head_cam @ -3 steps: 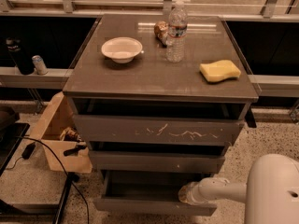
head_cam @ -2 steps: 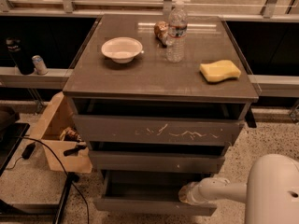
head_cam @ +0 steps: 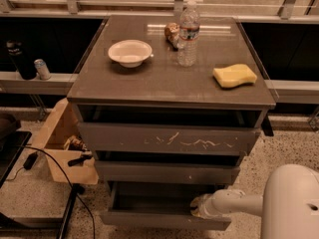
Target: Open bottom drawer
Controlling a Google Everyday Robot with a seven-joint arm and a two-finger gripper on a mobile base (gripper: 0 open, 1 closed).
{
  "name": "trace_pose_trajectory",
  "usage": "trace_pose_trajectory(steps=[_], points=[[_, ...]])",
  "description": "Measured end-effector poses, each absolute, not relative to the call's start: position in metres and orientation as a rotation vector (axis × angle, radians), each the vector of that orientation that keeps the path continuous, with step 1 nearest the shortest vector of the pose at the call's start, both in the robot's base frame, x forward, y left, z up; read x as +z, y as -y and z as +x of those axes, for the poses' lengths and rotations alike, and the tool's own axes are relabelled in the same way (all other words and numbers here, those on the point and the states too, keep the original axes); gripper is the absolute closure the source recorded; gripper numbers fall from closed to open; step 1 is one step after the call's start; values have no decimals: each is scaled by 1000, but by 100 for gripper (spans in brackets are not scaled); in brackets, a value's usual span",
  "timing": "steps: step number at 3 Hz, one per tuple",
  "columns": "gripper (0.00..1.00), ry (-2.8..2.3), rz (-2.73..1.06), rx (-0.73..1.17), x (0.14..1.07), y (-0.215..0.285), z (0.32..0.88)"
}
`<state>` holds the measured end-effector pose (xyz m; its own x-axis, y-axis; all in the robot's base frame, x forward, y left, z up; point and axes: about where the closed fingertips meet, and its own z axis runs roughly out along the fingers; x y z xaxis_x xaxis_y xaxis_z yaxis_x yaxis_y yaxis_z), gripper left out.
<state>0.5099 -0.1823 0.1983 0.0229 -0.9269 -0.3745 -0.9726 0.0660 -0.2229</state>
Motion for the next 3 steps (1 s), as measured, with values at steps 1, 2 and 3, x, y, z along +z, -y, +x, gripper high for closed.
trace_pose_trajectory(steps=[1,2,3], points=[[3,-1930,-1887,146,198,182,510],[0,-1930,-1887,146,198,182,510],[0,-1930,-1887,146,198,182,510]])
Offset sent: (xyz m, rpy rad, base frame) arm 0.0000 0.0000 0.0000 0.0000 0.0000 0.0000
